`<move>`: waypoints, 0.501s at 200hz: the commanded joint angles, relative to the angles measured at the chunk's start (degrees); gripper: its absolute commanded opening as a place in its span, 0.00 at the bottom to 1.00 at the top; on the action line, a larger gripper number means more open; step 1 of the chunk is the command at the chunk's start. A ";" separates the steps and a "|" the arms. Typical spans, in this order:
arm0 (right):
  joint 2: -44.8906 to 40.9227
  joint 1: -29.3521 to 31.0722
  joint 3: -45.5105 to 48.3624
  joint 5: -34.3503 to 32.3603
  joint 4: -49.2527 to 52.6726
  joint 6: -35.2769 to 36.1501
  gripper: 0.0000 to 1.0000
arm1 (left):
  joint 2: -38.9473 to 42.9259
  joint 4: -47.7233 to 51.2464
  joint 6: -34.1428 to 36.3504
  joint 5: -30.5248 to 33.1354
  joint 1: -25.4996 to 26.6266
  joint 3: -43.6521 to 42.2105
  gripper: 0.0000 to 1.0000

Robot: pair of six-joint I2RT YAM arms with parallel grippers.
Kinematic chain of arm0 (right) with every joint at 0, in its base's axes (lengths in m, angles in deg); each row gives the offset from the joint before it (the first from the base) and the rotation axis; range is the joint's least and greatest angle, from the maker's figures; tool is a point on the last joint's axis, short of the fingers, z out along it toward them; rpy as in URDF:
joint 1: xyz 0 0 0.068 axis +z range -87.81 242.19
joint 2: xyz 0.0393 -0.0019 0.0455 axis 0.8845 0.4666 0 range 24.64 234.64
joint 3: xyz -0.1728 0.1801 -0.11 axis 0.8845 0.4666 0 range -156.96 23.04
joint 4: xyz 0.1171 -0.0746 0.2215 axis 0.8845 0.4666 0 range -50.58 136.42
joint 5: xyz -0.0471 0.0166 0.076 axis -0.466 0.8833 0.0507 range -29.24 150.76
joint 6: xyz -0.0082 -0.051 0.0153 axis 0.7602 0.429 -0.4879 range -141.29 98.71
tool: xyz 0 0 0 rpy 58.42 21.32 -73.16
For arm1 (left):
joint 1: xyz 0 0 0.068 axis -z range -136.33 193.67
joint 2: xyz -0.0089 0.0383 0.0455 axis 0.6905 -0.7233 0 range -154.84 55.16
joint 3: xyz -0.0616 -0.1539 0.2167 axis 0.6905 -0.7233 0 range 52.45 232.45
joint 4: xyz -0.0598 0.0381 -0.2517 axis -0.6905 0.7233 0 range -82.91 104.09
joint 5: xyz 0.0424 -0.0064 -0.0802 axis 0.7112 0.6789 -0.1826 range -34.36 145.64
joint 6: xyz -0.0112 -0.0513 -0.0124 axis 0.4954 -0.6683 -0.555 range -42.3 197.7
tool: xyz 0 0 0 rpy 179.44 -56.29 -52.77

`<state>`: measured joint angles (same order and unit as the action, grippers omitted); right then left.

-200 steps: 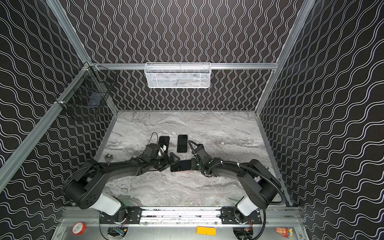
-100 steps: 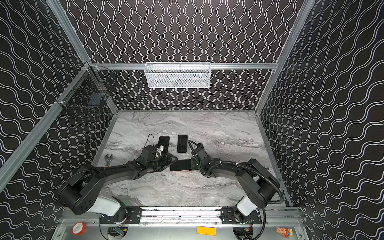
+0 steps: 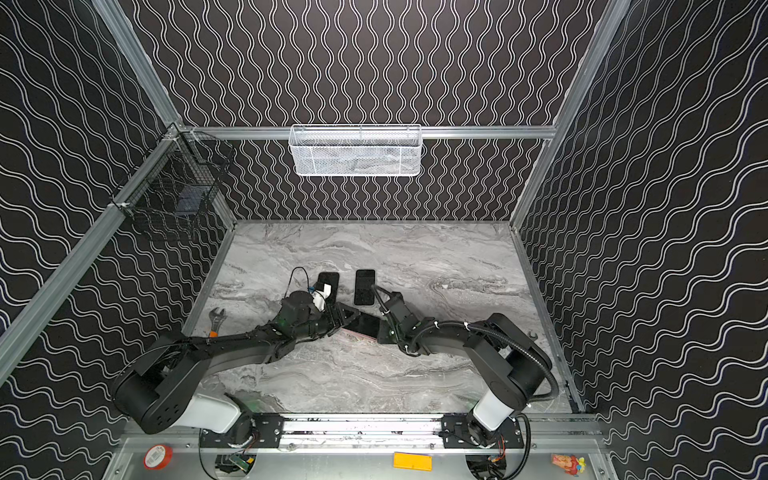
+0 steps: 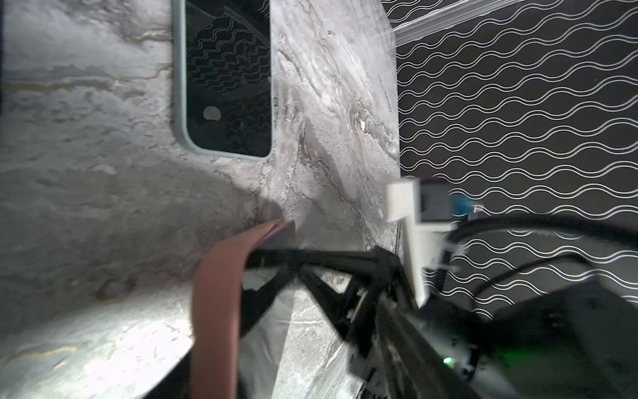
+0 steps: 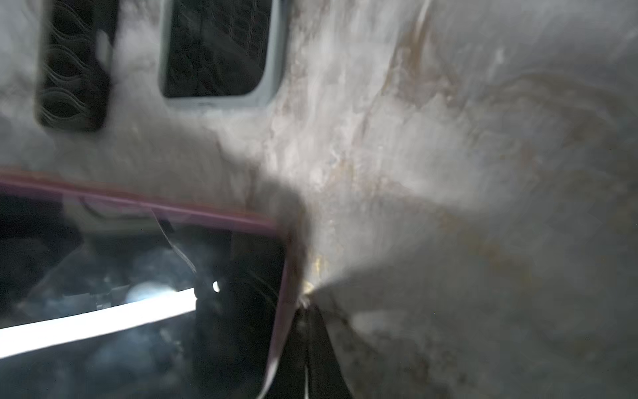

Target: Put the phone into the phone case

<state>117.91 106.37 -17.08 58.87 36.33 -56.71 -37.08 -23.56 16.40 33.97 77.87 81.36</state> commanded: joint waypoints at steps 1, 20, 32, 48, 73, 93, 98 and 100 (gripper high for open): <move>0.50 0.03 0.32 2.85 6.70 -0.38 0.07 | 0.56 -1.05 0.81 -0.59 0.18 0.67 0.62; 0.75 0.05 0.31 2.92 6.45 -0.44 0.08 | 1.09 1.79 2.13 0.00 0.35 0.97 0.61; 0.95 0.03 0.22 3.03 6.39 -0.46 0.08 | 1.36 3.19 2.76 0.30 0.39 1.00 0.60; 1.12 0.10 0.22 3.09 6.30 -0.51 0.08 | 1.39 4.04 3.19 0.49 0.50 0.98 0.57; 1.30 0.05 0.05 3.14 6.23 -0.52 0.08 | 0.67 4.46 3.55 0.32 0.57 1.05 0.51; 1.46 0.11 -0.35 3.17 6.48 -0.28 0.08 | -0.49 4.30 3.51 -0.19 0.60 1.32 0.48; 1.45 0.14 -0.46 3.14 6.44 -0.25 0.08 | -0.72 4.08 3.36 -0.30 0.60 1.27 0.46; 1.47 0.12 -0.48 3.19 6.48 -0.22 0.08 | -0.85 3.99 3.31 -0.39 0.58 1.27 0.45</move>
<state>118.61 106.33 -17.54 61.01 36.28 -56.68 -36.91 -18.45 18.19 34.47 78.30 81.90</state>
